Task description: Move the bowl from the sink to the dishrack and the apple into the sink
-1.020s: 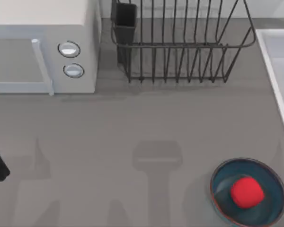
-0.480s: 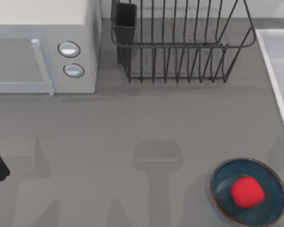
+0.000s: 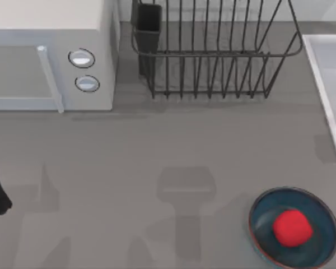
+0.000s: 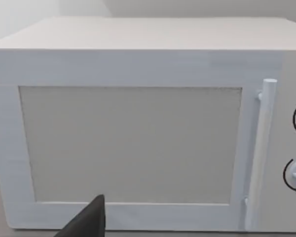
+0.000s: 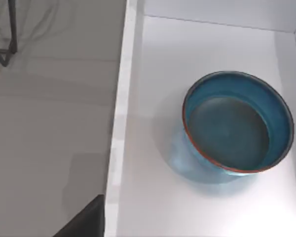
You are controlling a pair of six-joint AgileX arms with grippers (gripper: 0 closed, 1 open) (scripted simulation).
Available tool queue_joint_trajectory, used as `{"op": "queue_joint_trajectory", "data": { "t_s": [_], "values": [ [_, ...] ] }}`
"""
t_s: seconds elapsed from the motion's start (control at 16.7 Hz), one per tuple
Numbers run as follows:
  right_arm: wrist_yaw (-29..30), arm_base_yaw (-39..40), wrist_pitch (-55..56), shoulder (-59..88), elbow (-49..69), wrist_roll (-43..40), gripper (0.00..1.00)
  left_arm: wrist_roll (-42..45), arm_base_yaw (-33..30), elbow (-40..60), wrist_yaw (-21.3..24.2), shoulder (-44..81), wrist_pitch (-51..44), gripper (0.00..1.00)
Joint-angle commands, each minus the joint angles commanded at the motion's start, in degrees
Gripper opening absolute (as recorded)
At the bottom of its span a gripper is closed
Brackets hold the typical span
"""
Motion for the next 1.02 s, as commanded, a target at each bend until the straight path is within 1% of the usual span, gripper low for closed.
{"op": "queue_joint_trajectory", "data": {
  "t_s": [0.36,0.6,0.84,1.02],
  "values": [
    [-0.58,-5.29,-19.18,37.72,30.71,-4.69,1.00,0.00,0.00,0.00,0.00,0.00,0.00,1.00],
    [-0.42,-9.11,-29.91,60.21,51.33,-7.29,1.00,0.00,0.00,0.00,0.00,0.00,0.00,1.00],
    [0.05,-12.62,-37.37,77.51,69.96,-9.23,1.00,0.00,0.00,0.00,0.00,0.00,0.00,1.00],
    [0.45,-14.63,-40.57,86.09,80.74,-10.22,1.00,0.00,0.00,0.00,0.00,0.00,0.00,1.00]
  ]
}}
